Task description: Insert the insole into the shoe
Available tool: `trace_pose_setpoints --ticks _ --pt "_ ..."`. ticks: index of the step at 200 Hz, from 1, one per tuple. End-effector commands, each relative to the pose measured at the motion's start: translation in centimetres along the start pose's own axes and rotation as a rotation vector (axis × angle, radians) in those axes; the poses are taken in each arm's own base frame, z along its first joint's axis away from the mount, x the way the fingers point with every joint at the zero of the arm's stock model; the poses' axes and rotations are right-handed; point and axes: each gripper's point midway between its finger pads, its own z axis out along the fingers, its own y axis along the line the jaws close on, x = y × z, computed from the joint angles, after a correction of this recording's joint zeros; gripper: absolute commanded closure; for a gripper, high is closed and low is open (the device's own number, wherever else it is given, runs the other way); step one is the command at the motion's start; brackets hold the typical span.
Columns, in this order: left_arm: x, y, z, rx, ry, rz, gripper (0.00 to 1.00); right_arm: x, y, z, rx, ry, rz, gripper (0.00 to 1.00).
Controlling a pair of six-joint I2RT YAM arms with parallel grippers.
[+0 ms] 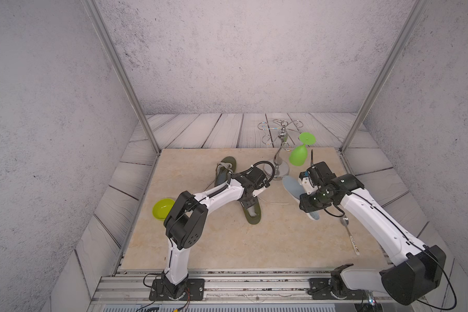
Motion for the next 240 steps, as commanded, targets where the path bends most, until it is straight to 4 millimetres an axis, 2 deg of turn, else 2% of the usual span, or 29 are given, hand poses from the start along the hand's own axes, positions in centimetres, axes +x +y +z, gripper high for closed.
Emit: trace_pose_setpoints --ticks 1,28,73,136,175,199,240 --pt "0.0 -0.8 1.0 0.028 -0.010 -0.002 0.68 0.3 0.0 -0.1 -0.005 0.008 0.003 0.60" --pt "-0.6 -1.1 1.4 0.043 -0.028 -0.002 0.67 0.5 -0.1 -0.1 0.000 0.011 0.003 0.61" --pt "0.8 0.2 3.1 -0.045 0.064 0.051 0.67 0.5 -0.1 0.0 -0.003 0.013 0.004 0.60" --pt "0.2 1.6 3.8 -0.143 0.034 0.064 0.66 0.4 -0.2 -0.1 0.000 0.011 0.003 0.60" --pt "0.8 1.3 4.8 -0.139 0.057 0.067 0.66 0.5 -0.4 -0.2 0.004 0.011 0.006 0.60" --pt "0.9 2.0 4.9 -0.188 0.050 0.051 0.66 0.4 -0.3 -0.2 -0.003 0.011 0.007 0.60" --pt "0.8 2.0 5.6 -0.195 0.054 0.044 0.67 0.3 -0.3 -0.3 -0.005 0.009 0.006 0.60"
